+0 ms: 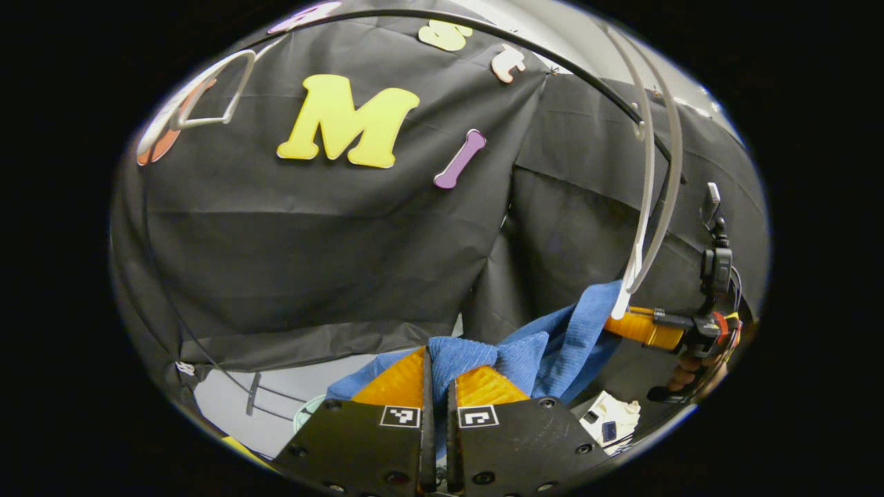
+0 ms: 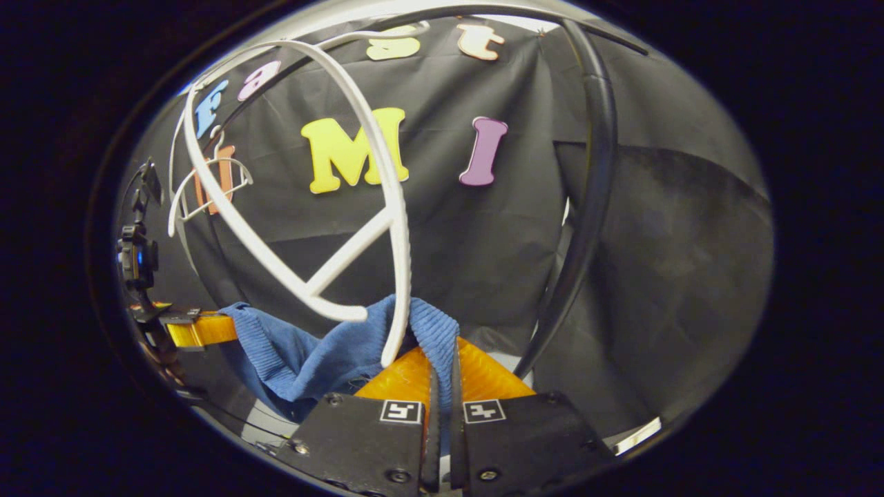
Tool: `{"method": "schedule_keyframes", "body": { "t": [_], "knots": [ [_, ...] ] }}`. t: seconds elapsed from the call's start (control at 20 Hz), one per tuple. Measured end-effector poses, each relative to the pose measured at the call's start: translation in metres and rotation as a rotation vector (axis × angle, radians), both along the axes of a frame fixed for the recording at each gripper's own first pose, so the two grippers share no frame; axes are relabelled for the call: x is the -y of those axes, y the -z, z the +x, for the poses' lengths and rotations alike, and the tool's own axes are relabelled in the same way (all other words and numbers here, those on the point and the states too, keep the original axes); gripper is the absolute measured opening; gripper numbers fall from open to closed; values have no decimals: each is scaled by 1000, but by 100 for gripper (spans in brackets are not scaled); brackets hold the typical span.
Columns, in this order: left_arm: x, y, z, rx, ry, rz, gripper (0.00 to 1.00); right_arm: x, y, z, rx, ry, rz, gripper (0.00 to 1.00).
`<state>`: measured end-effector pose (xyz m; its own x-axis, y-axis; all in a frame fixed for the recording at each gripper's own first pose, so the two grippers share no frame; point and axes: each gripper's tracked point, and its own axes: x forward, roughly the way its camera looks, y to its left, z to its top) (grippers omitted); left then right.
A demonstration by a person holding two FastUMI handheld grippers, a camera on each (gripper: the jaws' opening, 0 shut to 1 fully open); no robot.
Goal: Grasp the clothes on the hanger with both hands and then place them into the laundry hamper below.
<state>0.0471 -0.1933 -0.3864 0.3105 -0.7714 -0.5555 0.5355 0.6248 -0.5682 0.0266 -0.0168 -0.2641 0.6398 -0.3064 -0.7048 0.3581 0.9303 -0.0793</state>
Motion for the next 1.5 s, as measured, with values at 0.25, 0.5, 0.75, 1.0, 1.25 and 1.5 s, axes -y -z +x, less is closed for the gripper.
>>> {"method": "schedule_keyframes", "body": {
  "t": [0.25, 0.5, 0.75, 1.0, 1.25, 1.5],
  "knots": [
    [-21, -2, -19, -8, -74, 36, 6, -24, 32, -26, -14, 45, 116, 9],
    [-30, -2, -37, -43, -130, 31, 6, -67, 59, -13, -3, 31, 232, 8],
    [-32, -7, -44, -47, -143, 18, 6, -120, 77, 0, 14, 10, 388, 9],
    [-38, -8, -44, -33, -153, 37, 6, -162, 81, 21, 26, -99, 358, 9],
    [-48, -13, -22, -7, -171, 33, 6, -181, 72, 59, 33, -182, 341, 9],
    [-62, -18, 4, 61, -141, 85, 6, -203, 51, 99, 42, -311, 306, 8]
  ]
}}
